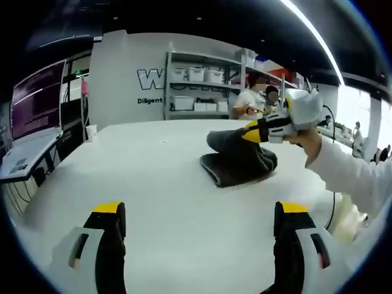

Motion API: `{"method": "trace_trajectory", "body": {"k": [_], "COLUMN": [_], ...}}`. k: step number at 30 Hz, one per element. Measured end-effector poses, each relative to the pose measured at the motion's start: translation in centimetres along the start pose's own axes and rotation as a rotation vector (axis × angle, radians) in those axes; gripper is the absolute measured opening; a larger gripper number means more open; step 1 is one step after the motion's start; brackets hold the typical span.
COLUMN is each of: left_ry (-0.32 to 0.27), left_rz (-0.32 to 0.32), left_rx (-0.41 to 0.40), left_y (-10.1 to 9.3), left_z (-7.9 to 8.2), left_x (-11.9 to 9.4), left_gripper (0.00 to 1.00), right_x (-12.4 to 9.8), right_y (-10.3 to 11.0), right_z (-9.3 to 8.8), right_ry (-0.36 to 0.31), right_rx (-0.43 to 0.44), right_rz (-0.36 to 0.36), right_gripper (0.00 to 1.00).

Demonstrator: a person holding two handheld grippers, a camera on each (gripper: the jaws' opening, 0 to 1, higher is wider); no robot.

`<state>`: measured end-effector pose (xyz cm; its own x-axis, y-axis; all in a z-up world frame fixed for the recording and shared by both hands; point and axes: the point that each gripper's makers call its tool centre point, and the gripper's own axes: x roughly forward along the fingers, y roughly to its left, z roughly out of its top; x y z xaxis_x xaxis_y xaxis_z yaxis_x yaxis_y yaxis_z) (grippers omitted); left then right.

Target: Open the folded towel by lifting each exposed corner and separating the folded layers until the towel lies flat within the target outline without major curled edges

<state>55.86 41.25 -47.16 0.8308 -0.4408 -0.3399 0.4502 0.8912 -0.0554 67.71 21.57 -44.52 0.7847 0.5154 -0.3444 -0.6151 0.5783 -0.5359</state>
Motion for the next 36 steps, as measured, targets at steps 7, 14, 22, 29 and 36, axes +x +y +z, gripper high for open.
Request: {"method": "trace_trajectory", "body": {"k": [7,14,22,29,36], "left_ry": [0.003,0.0,0.0,0.009,0.011], "left_rz": [-0.003,0.002,0.003,-0.005,-0.005], "left_rx": [-0.002,-0.009,-0.009,-0.003,0.0], "left_y": [0.0,0.2,0.1,-0.2,-0.3], "left_z": [-0.1,-0.1,-0.1,-0.2,-0.1], "left_x": [0.0,-0.1,-0.1,0.2,0.4], "left_gripper": [1.0,1.0,1.0,1.0,1.0], "right_x": [-2.2,-4.3,-7.6,-10.2,-12.6], "right_y": [-3.0,-5.6,-9.1,-10.9,-12.1], "right_z": [-0.3,-1.5,-3.7,-6.3,-9.9], "right_ry": [-0.041,-0.061,-0.062,-0.058,-0.038], "right_rx": [0.068,0.124,0.178,0.232,0.312], "right_rz": [-0.083,-0.16,-0.271,-0.358,-0.438], "right_gripper": [0.02,0.02,0.01,0.02,0.02]}}
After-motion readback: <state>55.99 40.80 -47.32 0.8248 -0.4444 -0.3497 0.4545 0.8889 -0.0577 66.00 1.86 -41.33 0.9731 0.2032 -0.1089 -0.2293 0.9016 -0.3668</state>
